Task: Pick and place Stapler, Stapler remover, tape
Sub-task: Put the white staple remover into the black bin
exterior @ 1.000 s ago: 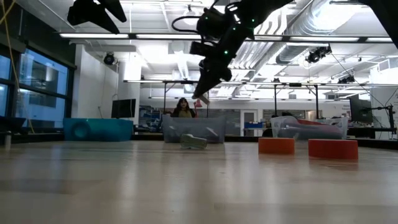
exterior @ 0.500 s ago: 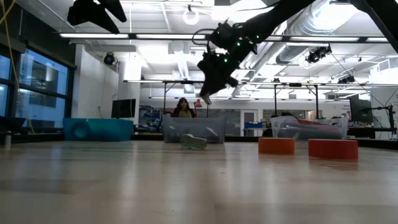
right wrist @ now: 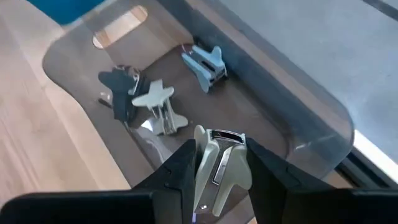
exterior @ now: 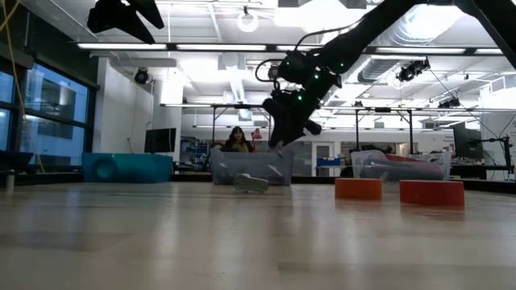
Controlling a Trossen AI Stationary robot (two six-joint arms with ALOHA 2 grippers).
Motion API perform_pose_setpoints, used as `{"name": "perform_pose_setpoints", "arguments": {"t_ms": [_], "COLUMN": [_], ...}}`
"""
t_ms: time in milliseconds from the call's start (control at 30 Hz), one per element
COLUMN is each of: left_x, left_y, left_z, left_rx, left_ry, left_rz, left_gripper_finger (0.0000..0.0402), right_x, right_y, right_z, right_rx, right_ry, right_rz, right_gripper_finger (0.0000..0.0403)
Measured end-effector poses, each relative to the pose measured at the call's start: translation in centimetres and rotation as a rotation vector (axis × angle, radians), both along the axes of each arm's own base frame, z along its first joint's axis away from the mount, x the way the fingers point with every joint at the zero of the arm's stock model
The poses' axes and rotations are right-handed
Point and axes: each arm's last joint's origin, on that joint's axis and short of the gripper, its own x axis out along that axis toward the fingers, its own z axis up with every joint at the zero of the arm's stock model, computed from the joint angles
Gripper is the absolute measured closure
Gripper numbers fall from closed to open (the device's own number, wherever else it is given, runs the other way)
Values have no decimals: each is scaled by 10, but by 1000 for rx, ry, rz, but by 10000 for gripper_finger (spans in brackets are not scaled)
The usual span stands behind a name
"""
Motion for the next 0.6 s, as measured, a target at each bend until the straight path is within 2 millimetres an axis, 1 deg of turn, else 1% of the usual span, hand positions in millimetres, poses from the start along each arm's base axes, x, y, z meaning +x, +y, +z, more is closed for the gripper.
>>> {"name": "perform_pose_setpoints", "arguments": {"t_ms": [100,200,433,600], "left_x": [0,0,0,0], "left_y": [0,0,0,0], "left_z": [0,0,0,0], "left_rx": [0,0,-1,-1], "left_ry": [0,0,0,0], "left_rz": [0,-1,-1,-2], "left_gripper_finger": [220,220,220,220], "right_x": [-3,-4,-4,-5], "right_y": [2,4,6,6], "right_z": [-7,-11,-11,-12], "right_rx": [11,47,71,89], "right_ry": [14,14,14,20], "right_rz": [4,26,105,61], "right_gripper_finger": [303,293,274,271]}}
